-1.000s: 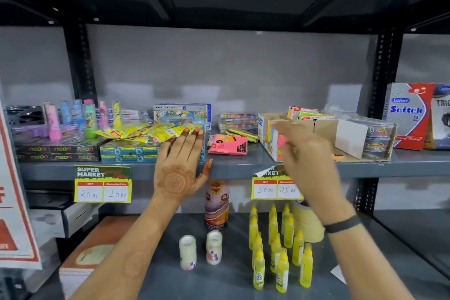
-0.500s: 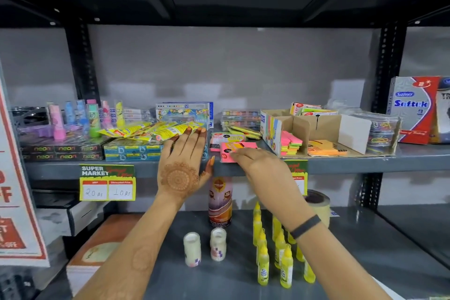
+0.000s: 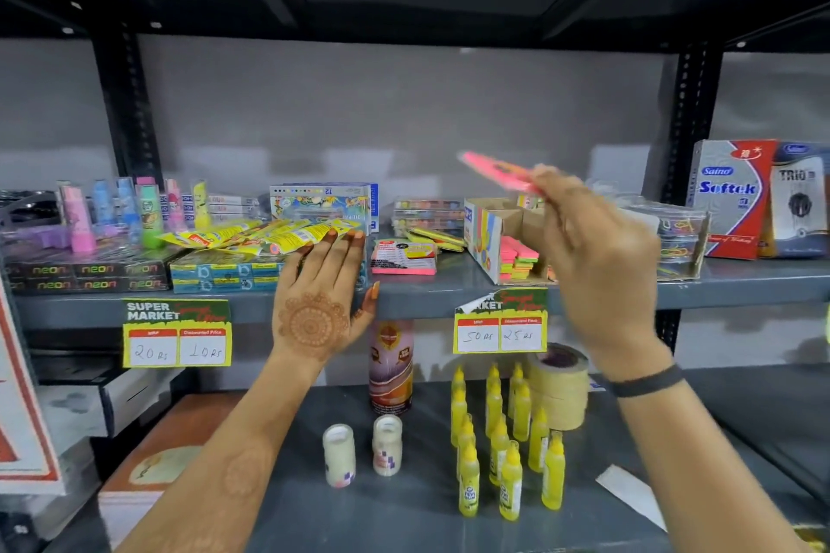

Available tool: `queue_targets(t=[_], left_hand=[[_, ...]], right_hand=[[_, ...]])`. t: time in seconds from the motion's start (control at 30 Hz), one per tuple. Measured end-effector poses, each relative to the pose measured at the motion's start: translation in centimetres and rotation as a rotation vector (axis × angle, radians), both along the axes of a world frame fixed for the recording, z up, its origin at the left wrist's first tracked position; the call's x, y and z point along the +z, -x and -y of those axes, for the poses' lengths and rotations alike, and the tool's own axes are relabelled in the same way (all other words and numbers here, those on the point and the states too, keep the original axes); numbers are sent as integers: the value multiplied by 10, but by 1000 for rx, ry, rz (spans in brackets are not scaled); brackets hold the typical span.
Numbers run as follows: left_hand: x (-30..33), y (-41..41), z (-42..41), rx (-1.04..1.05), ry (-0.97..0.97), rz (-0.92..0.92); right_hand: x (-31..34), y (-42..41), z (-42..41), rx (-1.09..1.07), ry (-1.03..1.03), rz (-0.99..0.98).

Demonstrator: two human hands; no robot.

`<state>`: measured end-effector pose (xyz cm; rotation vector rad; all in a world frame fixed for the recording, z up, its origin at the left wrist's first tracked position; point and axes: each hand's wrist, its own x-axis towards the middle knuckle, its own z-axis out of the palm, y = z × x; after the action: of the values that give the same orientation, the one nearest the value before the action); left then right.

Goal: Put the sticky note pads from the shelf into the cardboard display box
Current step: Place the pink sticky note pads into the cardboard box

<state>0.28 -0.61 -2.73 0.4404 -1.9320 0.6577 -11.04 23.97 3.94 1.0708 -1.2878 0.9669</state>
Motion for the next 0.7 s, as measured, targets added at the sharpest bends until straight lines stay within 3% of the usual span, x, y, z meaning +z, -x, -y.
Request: queue_targets(t=[0.13,0.4,0.6,0.7], left_hand=[[0,0,0,-15,-7,-5],[1,-1,-1,-31,-12,-12],[1,0,-1,-31,-1,-12],[1,-1,-1,-26,-10,-3]], right_hand=[[-11,45,-21,-118,72,123],[-57,88,-20,-117,-266,317],[-56,94,-14,-147,-416,370],[-49,91,-14,-62,-378,432]])
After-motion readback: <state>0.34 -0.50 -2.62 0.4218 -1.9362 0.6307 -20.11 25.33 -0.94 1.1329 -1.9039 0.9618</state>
